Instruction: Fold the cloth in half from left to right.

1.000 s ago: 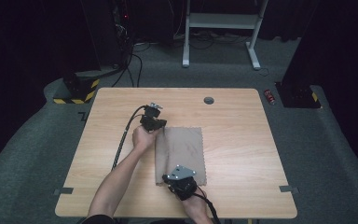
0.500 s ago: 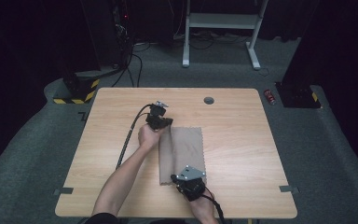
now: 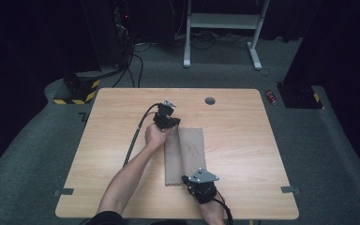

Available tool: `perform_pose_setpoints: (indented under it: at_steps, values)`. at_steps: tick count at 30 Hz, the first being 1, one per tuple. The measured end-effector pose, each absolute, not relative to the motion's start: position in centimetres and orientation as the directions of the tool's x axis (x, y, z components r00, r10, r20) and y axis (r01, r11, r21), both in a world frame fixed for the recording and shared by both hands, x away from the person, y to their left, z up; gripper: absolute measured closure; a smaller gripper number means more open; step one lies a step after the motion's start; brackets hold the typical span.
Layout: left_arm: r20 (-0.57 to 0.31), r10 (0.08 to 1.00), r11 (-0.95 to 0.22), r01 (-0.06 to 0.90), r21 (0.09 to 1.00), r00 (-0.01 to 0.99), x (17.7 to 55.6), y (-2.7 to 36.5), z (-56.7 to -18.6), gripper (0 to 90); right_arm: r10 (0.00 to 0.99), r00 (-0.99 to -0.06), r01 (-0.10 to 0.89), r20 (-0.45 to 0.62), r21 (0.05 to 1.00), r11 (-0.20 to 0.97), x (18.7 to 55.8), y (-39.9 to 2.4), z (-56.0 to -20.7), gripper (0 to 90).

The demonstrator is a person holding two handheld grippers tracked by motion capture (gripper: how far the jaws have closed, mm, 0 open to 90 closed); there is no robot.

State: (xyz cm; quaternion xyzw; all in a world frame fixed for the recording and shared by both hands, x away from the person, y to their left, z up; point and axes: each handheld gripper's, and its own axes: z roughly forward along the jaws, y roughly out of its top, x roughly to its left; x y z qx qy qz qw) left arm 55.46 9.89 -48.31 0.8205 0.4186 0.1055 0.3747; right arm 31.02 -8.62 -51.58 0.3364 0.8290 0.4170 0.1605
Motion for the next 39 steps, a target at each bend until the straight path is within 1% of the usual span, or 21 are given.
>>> perform_pose_setpoints:
  at_steps: [16,19,22,29,39]
  values:
    - [-0.147,0.733,-0.395,0.592,0.702,0.664,55.7,5.5,-48.2,90.0,0.742,-0.669,0.462,0.037,0.803,0.376,30.2,-11.5,-51.9,90.0]
    - [-0.121,0.722,-0.426,0.576,0.698,0.681,55.6,4.6,-48.2,90.0,0.754,-0.656,0.474,0.046,0.802,0.364,30.1,-12.2,-52.1,90.0]
    - [-0.129,0.721,-0.423,0.58,0.696,0.681,55.7,4.2,-48.3,90.0,0.762,-0.646,0.478,0.045,0.802,0.358,29.9,-12.8,-52.1,90.0]
    - [-0.141,0.718,-0.422,0.587,0.691,0.681,55.8,3.2,-48.5,90.0,0.77,-0.638,0.479,0.015,0.79,0.381,29.7,-13.4,-52.0,90.0]
    - [-0.126,0.706,-0.448,0.577,0.683,0.697,55.8,1.7,-48.8,89.9,0.777,-0.629,0.488,0.0,0.778,0.396,29.5,-14.0,-51.9,90.0]
